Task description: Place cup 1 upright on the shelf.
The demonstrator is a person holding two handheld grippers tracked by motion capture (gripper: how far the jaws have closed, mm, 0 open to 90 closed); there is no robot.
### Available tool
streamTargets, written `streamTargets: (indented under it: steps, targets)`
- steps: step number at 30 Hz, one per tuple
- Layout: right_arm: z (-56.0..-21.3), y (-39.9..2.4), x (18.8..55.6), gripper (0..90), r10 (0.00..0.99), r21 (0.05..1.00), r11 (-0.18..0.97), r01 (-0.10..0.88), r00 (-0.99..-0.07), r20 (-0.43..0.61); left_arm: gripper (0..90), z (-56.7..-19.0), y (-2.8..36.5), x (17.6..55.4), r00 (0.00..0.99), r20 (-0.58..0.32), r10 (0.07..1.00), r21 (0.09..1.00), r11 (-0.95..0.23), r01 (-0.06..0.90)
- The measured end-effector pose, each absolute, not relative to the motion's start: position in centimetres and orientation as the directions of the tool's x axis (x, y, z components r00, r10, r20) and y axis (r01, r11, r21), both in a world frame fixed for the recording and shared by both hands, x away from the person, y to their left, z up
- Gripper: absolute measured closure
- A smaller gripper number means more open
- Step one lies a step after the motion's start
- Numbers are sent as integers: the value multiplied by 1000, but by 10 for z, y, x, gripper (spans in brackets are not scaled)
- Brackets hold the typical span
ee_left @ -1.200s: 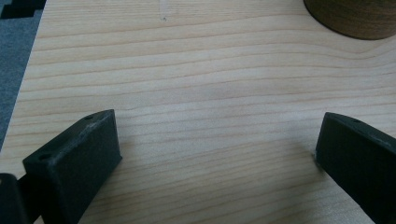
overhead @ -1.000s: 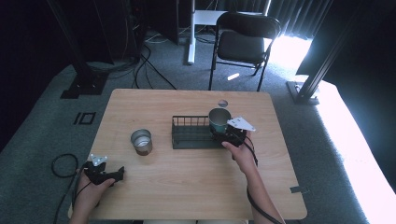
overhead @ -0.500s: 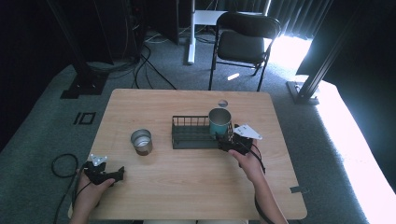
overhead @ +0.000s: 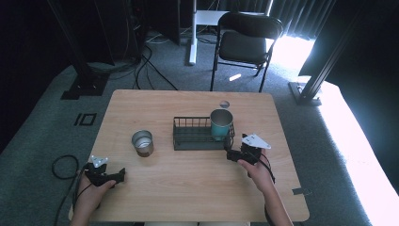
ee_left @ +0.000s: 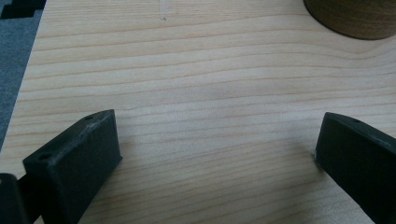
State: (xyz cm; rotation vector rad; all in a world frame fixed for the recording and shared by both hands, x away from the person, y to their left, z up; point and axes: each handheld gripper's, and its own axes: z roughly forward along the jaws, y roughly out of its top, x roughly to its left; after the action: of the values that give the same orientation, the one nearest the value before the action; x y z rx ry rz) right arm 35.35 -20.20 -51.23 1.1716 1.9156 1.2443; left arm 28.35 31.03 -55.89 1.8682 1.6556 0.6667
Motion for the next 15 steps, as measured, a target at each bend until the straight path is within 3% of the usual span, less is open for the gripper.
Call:
streamTargets:
  steps: [15]
  targets:
    - [-533,-225,340,115,892,885,214,413,-452,-5,7,-559,310,283,118,7,993,687,-91,721]
